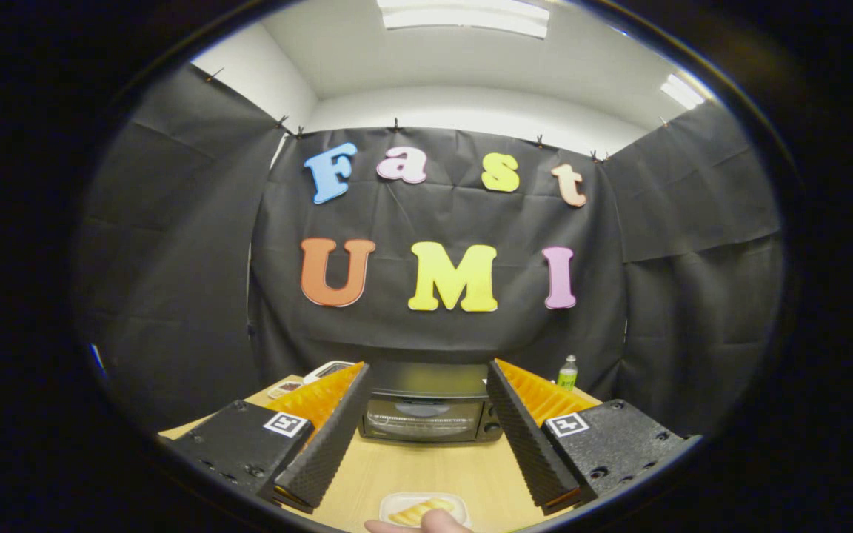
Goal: Open the toaster oven, put the food inside, and close the toaster oven door.
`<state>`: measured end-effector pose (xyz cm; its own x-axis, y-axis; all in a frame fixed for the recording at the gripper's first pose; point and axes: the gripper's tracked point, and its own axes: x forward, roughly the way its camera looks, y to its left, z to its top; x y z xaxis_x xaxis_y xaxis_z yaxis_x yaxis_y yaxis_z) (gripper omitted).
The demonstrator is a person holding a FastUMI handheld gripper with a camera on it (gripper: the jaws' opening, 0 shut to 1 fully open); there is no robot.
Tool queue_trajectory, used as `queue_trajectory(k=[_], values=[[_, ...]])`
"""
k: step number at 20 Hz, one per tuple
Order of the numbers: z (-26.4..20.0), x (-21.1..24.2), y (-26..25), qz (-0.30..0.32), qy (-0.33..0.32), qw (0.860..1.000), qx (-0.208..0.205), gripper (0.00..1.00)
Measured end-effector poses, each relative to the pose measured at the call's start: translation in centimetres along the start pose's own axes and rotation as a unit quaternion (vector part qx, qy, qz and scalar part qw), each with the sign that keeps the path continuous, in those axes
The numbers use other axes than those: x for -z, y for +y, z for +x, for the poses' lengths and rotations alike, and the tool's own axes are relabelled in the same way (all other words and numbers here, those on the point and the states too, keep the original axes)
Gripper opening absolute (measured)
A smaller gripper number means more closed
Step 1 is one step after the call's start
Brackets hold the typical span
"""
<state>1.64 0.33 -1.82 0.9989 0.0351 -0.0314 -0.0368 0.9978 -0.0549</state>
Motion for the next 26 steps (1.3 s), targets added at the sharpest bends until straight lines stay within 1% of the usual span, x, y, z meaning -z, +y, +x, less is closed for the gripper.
queue_trajectory(k=[2,4,9,12,14,16,18,20,23,26], values=[[0.7,1.2,-0.5,0.0,0.014,1.0,0.003,1.0],[1.2,1.8,-0.7,0.013,0.023,1.0,0.0,1.0],[2.6,3.2,-2.7,0.035,0.027,0.999,0.014,1.0],[4.6,4.3,-2.9,0.044,0.039,0.998,0.013,1.0],[6.8,4.8,-2.9,0.044,0.044,0.998,0.006,1.0],[9.6,5.2,-2.2,0.037,0.043,0.998,-0.009,1.0],[12.6,7.1,-1.7,0.023,0.065,0.997,-0.018,1.0],[15.4,9.1,-1.6,0.011,0.097,0.995,-0.012,1.0],[19.8,12.0,-0.4,0.03,0.124,0.992,-0.019,1.0],[23.4,15.0,0.7,0.064,0.15,0.986,-0.037,1.0]])
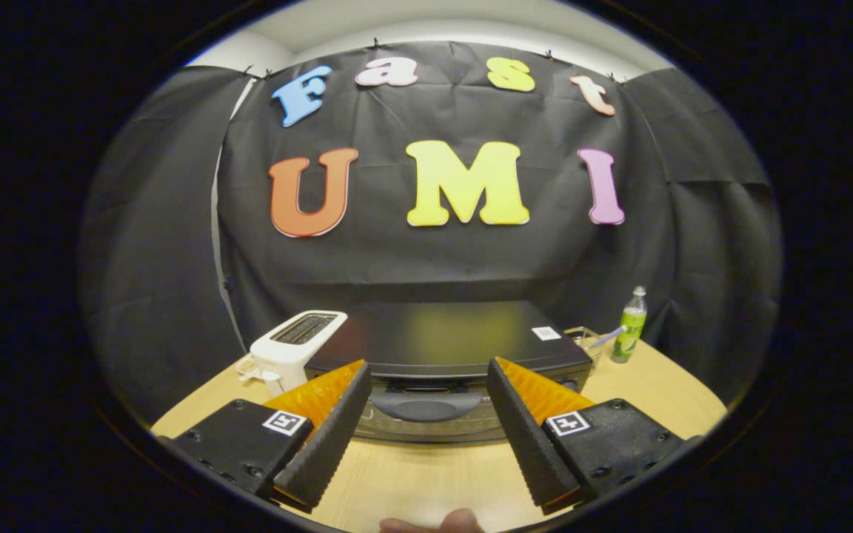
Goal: Open the toaster oven, put the food inside, and close the toaster oven door.
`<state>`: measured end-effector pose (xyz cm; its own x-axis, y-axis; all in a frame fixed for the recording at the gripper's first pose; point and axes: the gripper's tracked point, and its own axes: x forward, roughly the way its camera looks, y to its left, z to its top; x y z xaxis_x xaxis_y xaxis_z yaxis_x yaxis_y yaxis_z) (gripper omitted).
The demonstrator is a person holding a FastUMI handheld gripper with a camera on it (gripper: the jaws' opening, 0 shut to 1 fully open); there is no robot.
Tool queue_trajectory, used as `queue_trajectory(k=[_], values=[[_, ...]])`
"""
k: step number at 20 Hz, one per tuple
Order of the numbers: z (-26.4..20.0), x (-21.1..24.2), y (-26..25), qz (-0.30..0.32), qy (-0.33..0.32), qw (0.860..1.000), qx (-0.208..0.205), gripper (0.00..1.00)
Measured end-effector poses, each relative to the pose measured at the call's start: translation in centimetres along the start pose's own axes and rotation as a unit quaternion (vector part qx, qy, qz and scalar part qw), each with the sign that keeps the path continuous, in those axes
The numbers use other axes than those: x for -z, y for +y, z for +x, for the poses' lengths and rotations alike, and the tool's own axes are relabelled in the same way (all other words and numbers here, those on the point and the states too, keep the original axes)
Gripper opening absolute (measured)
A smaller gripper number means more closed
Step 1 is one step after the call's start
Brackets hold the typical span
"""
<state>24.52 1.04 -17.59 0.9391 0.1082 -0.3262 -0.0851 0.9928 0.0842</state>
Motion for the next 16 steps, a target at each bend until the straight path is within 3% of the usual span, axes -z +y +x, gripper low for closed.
queue_trajectory(k=[3,11,16], values=[[2.5,0.9,-0.2,0.029,0.011,1.0,-0.004,1.0],[5.7,3.2,-0.8,-0.01,0.026,0.999,0.023,0.99],[5.1,3.8,-0.6,-0.03,0.017,0.999,0.03,1.0]])
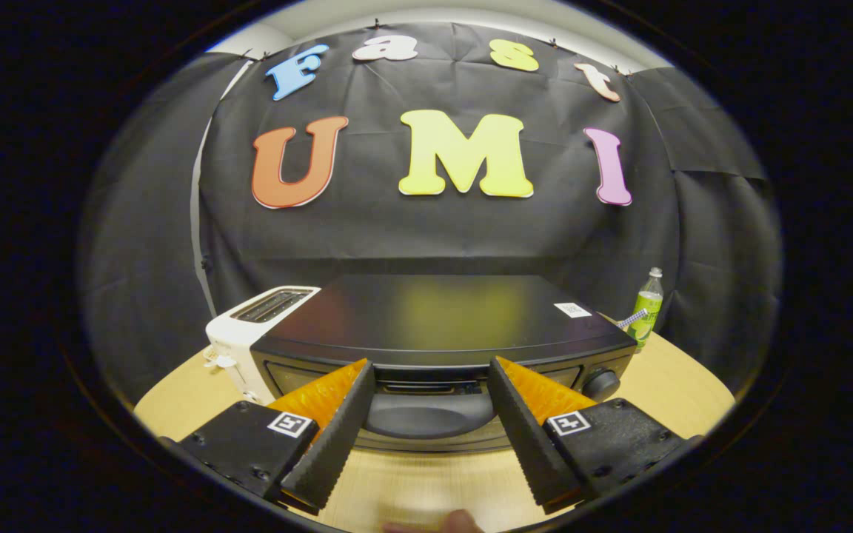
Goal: Open the toaster oven, put the food inside, and close the toaster oven door.
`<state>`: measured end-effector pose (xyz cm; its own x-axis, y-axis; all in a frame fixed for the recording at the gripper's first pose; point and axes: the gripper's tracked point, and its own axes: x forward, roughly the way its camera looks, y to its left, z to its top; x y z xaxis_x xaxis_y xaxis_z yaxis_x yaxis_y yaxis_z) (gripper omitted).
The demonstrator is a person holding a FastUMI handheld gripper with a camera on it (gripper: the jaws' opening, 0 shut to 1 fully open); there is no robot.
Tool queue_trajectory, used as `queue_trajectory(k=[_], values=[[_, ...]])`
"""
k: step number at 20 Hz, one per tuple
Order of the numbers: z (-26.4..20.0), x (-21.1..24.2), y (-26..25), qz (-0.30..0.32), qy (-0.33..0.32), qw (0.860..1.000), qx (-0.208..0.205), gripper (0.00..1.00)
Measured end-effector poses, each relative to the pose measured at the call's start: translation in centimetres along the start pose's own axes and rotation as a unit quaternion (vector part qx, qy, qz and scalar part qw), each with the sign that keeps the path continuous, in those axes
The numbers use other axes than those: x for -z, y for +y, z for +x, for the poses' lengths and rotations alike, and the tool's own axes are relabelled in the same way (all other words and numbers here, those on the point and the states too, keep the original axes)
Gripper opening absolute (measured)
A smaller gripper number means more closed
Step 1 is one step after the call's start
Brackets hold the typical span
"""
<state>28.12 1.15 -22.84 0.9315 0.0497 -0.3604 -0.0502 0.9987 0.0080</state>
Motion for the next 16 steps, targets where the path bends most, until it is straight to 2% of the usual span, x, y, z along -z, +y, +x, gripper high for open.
queue_trajectory(k=[7,12,16], values=[[-2.9,1.9,-0.2,-0.002,0.036,0.999,-0.023,1.0],[-6.7,5.9,-0.3,-0.031,0.059,0.998,-0.007,0.99],[-8.6,9.4,-0.3,-0.032,0.09,0.995,0.001,0.99]])
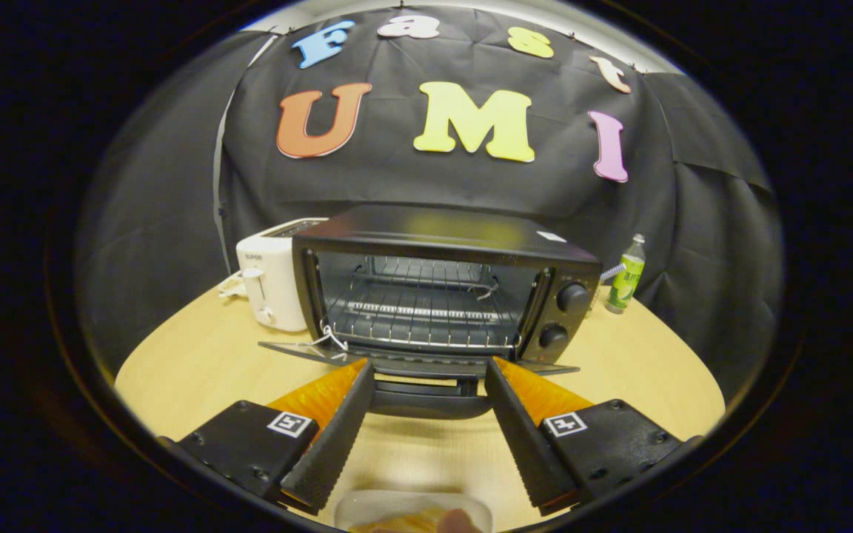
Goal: Open the toaster oven, put the food inside, and close the toaster oven door.
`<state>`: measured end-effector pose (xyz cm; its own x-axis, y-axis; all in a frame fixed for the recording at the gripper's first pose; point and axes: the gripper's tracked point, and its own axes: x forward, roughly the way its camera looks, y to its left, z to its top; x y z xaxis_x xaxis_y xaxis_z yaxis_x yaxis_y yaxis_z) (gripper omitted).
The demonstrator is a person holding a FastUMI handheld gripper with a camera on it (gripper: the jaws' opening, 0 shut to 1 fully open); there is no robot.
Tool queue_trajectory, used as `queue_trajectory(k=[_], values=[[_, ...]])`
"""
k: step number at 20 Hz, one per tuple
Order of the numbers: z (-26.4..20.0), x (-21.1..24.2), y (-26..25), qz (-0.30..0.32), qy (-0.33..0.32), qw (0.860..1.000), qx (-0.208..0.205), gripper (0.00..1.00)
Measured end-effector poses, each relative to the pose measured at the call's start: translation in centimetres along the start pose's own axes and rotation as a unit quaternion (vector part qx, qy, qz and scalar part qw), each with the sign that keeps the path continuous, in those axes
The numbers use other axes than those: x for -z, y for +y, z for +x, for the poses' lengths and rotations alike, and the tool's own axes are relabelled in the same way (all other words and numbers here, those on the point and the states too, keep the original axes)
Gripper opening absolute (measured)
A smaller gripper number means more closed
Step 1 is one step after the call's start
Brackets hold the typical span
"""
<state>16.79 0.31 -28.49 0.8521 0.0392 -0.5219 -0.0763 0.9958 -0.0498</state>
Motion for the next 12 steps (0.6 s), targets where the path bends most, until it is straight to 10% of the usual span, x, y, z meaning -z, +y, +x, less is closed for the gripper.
queue_trajectory(k=[12], values=[[-0.2,6.6,0.8,0.043,0.101,0.993,-0.039,0.98]])
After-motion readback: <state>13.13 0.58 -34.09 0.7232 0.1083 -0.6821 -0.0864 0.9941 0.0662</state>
